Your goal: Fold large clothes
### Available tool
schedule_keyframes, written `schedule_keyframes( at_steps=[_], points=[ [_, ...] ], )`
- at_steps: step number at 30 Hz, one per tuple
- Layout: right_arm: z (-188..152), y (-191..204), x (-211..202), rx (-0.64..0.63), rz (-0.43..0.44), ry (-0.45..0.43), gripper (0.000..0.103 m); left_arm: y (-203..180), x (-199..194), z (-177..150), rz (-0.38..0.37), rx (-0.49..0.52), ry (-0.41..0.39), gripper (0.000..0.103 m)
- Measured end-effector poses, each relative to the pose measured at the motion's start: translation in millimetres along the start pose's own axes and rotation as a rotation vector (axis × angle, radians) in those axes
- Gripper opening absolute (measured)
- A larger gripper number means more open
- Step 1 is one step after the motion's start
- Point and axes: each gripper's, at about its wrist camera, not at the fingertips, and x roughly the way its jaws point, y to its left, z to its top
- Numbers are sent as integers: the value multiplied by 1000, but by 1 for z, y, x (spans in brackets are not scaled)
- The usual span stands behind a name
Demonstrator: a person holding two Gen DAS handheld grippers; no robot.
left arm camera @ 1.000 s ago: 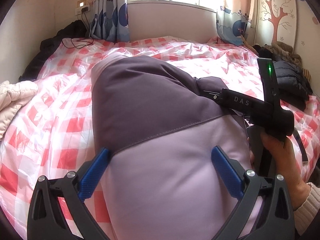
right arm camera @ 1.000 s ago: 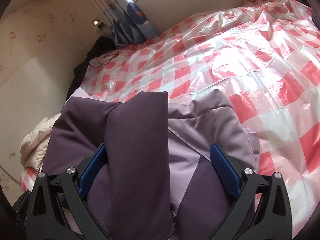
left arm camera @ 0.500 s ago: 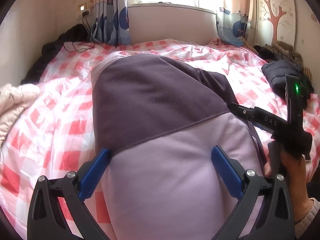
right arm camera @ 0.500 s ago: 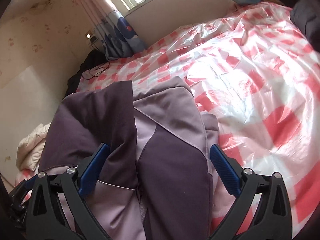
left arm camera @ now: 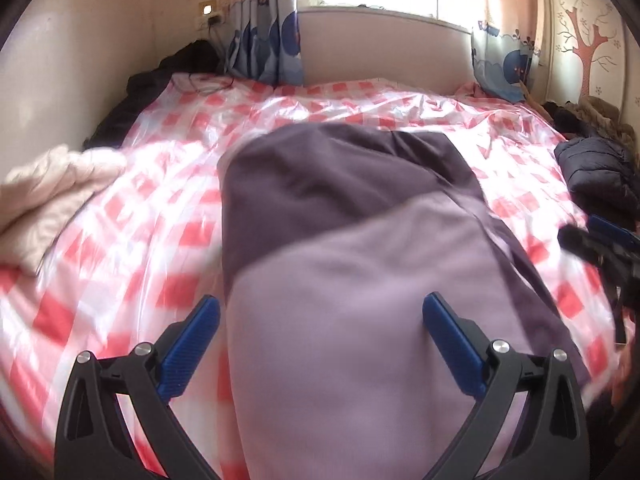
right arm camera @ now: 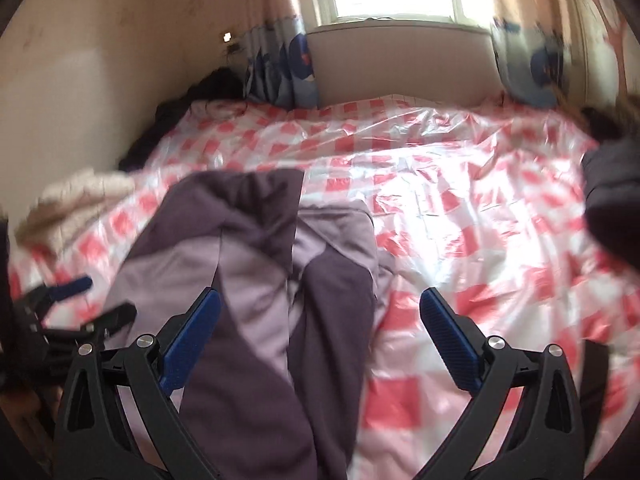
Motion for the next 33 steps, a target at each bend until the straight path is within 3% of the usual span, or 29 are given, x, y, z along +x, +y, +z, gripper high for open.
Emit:
schedule_keyframes(
  at_steps=[5,14,33],
  points=[
    [-16,30,-34,-121,-49,75,96,-12,-36,-17,14,-23,38,97],
    [-31,36,-55,-58,-25,145,96,-21,-75,-33,54,-51,54,97],
    [-38,40,-54,-54,-27,174,96,-20,-86,-35,63,-59,39,97]
  ],
)
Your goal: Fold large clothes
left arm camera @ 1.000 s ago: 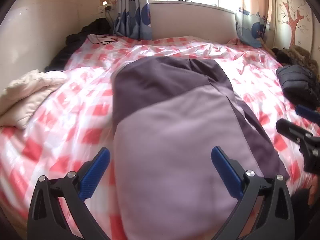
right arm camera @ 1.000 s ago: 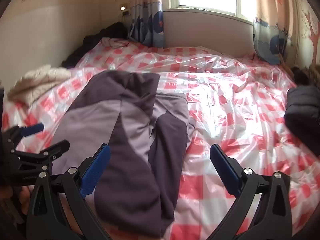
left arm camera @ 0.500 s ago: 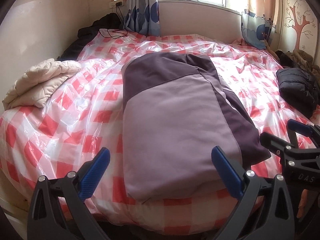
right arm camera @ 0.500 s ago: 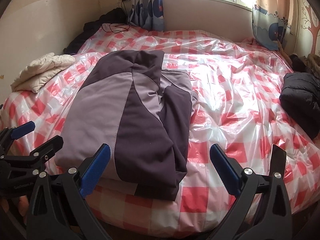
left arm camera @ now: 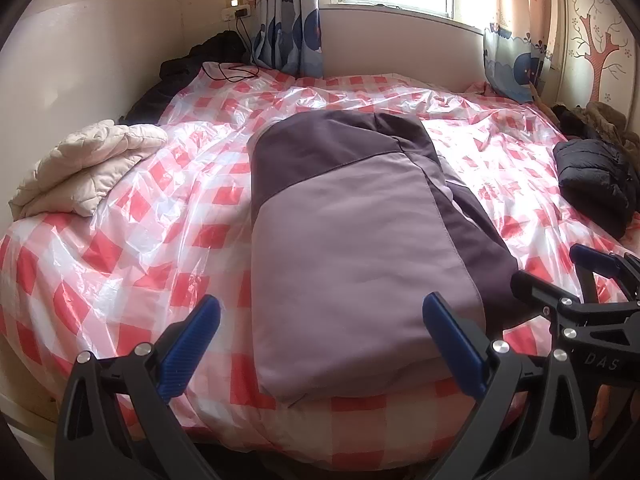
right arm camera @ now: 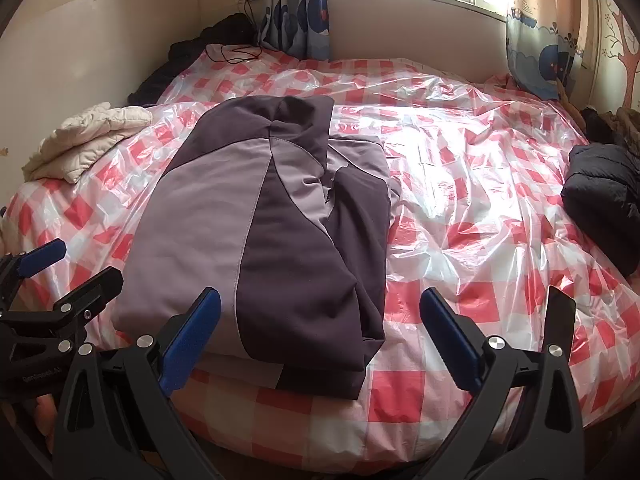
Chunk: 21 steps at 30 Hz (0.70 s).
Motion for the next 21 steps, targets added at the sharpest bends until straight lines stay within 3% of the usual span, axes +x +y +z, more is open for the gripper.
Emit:
schedule_keyframes(
  at_steps=[21],
  points=[
    [-1,-4,13,-13,2,21,96,4,5,0,4,-8,3,97]
  ],
)
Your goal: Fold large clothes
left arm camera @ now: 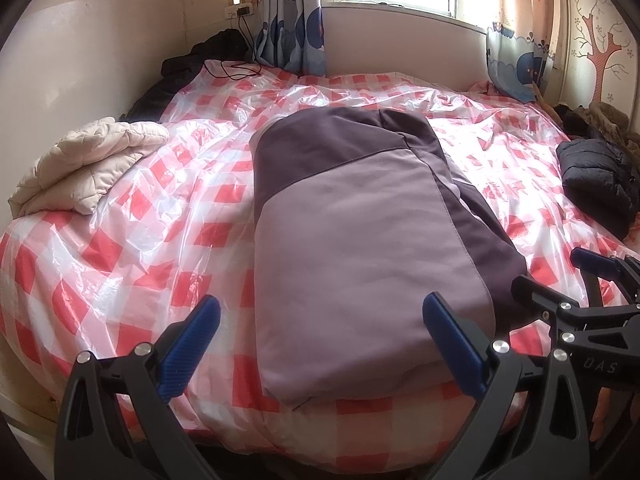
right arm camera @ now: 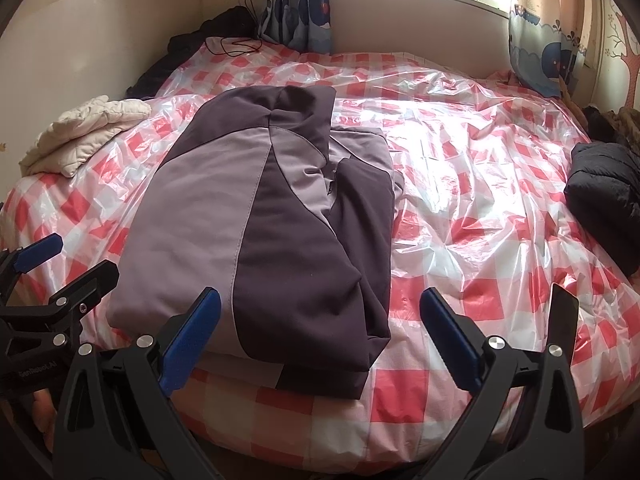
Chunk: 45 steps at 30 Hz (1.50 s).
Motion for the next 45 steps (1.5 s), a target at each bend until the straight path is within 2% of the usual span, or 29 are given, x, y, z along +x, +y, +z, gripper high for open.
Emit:
schedule_keyframes(
  at_steps=[8,13,23,29,34,36,38,40,42,45],
  points=[
    [-1,-1,2,0,4,7,96,-1,4,-1,-3,-3,10,97],
    [-1,-1,2,1,4,9,96,2,11,-2,-18,-20,47,97],
    [-1,-4,3,-1,7,9,96,10,13,-2,-35,-52,48,97],
    [0,-4,1,1,9,9,96,21,26,-2,-23,-92,122,97],
    [-1,-4,1,1,13,9,96,21,23,-3,14,-91,100,97],
    [-1,-3,0,1,13,9,96,19,21,-3,57,-72,85,97],
    [-2,-3,-1,1,17,8,96,19,25,-3,83,-48,104,97],
    [-3,-1,-2,3,21,7,96,19,29,-3,65,-43,123,97],
    [-4,-1,-3,6,27,8,96,22,22,-5,20,-51,78,97],
    [-5,0,-5,7,33,9,96,21,13,-6,69,-42,28,97]
  ],
)
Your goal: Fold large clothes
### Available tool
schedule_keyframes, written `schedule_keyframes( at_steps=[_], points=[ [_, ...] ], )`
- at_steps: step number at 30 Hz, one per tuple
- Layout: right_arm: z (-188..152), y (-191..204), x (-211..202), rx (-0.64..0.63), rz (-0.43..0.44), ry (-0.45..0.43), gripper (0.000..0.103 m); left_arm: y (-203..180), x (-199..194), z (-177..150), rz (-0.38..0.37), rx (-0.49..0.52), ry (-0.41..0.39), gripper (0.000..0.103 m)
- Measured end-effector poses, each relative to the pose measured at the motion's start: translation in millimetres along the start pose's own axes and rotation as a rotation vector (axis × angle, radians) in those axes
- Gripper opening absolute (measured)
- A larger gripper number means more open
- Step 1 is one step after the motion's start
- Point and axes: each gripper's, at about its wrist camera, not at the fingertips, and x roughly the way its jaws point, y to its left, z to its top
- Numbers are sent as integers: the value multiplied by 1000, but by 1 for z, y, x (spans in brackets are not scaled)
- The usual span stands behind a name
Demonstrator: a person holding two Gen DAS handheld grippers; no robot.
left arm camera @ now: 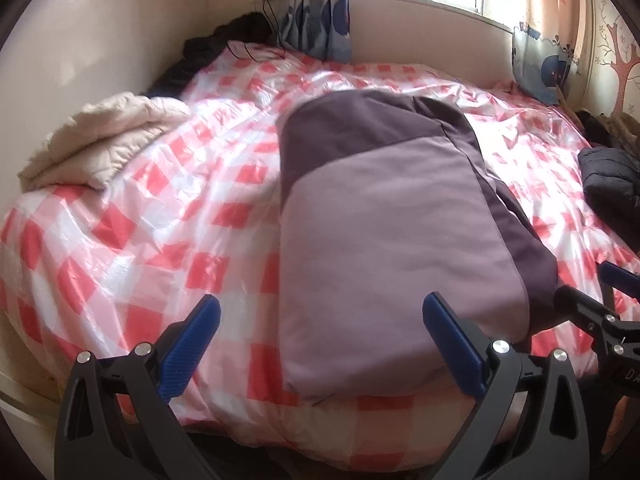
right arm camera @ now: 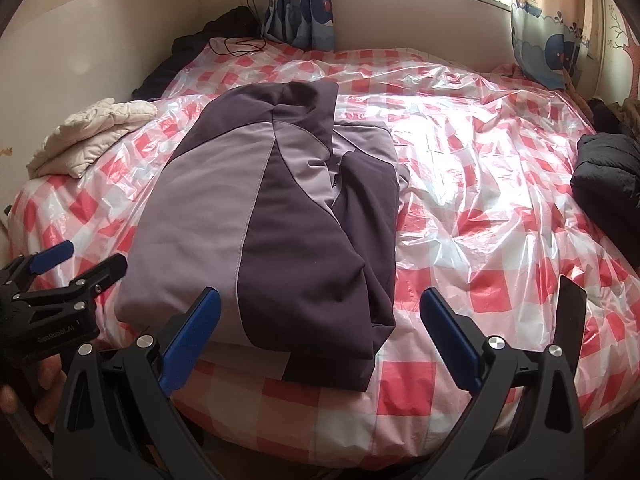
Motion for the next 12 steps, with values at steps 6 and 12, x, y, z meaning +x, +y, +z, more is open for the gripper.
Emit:
schedule_keyframes(
  at_steps=[6,12],
  points=[
    [-1,2,-7,-5,6,-20,96,3,-1,3,10,-8,35,97],
    [-2,6,-15,-12,9,-30,96,-2,-9,-2,19,11,32,97]
  ],
)
